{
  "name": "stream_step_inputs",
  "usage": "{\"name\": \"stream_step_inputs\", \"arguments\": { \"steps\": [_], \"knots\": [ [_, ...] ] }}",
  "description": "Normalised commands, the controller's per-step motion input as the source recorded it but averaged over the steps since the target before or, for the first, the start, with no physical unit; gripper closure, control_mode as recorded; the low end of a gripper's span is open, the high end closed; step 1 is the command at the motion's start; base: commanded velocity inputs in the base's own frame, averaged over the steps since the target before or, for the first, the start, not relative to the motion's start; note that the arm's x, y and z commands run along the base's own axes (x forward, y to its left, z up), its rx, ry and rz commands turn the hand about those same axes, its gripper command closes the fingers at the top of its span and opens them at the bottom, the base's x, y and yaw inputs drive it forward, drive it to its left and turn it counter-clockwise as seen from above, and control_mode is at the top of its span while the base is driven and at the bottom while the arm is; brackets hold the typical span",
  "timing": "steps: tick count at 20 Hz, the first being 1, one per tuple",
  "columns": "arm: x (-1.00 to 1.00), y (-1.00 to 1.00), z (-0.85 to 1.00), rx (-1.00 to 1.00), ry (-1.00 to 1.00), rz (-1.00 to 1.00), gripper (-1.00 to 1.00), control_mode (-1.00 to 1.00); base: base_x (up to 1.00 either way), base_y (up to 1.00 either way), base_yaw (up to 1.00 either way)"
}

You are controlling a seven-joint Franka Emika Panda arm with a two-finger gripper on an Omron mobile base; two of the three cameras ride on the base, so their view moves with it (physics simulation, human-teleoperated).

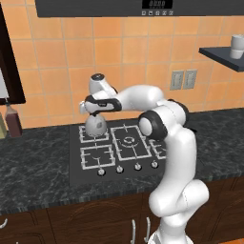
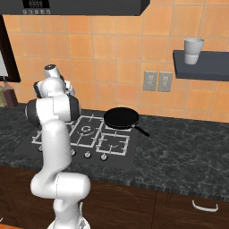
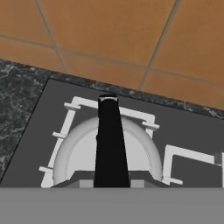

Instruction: Pick the kettle from the counter and place it on a stove burner. Then turn the burner on.

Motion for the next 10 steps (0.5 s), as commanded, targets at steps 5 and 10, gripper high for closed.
{"name": "stream_step_inputs", "arguments": {
  "steps": [5,10],
  "knots": [
    [0.0,0.04,-0.28,0.0,0.06,0.0,1.0,-1.0,0.0,0.0,0.0],
    [0.0,0.0,-0.19,0.0,0.03,0.0,1.0,-1.0,0.0,0.0,0.0]
  ]
}}
